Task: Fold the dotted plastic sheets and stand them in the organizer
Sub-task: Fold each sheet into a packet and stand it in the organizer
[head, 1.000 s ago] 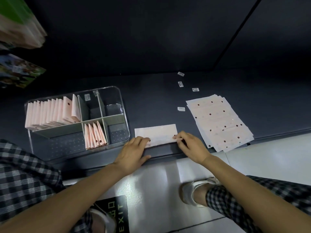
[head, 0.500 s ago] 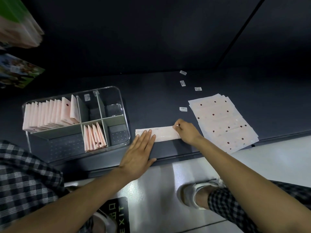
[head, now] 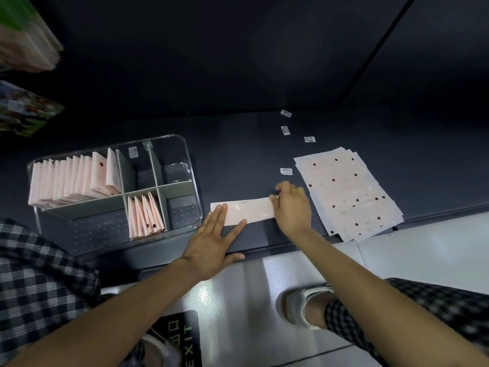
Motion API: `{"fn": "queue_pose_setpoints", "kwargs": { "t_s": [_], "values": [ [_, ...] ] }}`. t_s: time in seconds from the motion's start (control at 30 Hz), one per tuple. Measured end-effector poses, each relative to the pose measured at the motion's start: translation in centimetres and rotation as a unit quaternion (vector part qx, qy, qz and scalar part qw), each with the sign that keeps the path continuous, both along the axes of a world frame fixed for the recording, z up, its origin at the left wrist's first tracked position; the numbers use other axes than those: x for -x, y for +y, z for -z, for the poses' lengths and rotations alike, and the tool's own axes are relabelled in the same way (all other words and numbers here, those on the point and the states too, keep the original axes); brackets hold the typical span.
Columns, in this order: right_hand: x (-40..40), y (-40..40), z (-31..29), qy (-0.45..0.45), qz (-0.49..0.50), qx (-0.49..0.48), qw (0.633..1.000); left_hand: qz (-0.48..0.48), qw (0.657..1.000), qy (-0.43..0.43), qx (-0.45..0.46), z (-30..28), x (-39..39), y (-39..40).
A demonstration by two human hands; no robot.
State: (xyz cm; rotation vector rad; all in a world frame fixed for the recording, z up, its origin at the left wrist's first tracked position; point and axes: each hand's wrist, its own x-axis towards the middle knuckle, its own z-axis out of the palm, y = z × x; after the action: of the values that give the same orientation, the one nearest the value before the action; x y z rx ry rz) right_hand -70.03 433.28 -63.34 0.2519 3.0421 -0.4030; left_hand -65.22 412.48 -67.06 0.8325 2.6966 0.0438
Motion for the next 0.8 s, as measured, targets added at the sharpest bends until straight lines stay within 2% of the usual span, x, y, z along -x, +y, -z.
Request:
{"fn": "queue_pose_setpoints", "kwargs": {
  "t_s": [0.03, 0.07, 0.1, 0.2, 0.27, 0.33, 0.57, 0.7, 0.8],
  "values": [
    [-0.8, -0.5, 0.0, 0.069, -0.038, -0.009, 0.997, -0.001, 1.000, -0.001, 0.002, 0.0, 0.0, 0.1],
    [-1.5, -1.1, -0.1, 0.106, -0.092, 0.021, 0.990, -0.002, 1.000, -0.001, 0.004, 0.0, 0.0, 0.1],
    [-2.3, -1.9, -0.1, 0.099, -0.153, 0.074, 0.980, -0.001, 1.000, -0.003, 0.006, -0.1, 0.0, 0.1],
    [-4.3, -4.3, 0.4, -0.038, -0.261, 0.202, 0.943, 0.003, 1.000, -0.019, 0.005, -0.4, 0.1, 0.1],
    [-5.0, -5.0, 1.0, -0.093, -0.259, 0.228, 0.934, 0.000, 1.000, -0.025, 0.000, -0.5, 0.1, 0.1],
    [-5.0, -4.4, 1.3, -0.099, -0.231, 0.221, 0.942, 0.000, 1.000, -0.023, 0.000, -0.4, 0.1, 0.1],
    [-4.5, 1.9, 2.0, -0.071, -0.140, 0.146, 0.977, -0.007, 1.000, -0.021, 0.004, -0.4, 0.1, 0.1],
    [-3.5, 3.9, 1.7, -0.048, -0.233, -0.011, 0.971, -0.009, 1.000, -0.022, 0.000, -0.6, 0.2, 0.1],
    [-2.3, 4.4, 1.4, -0.055, -0.328, -0.141, 0.933, -0.010, 1.000, -0.029, 0.003, -1.0, 0.4, 0.3]
  ]
}}
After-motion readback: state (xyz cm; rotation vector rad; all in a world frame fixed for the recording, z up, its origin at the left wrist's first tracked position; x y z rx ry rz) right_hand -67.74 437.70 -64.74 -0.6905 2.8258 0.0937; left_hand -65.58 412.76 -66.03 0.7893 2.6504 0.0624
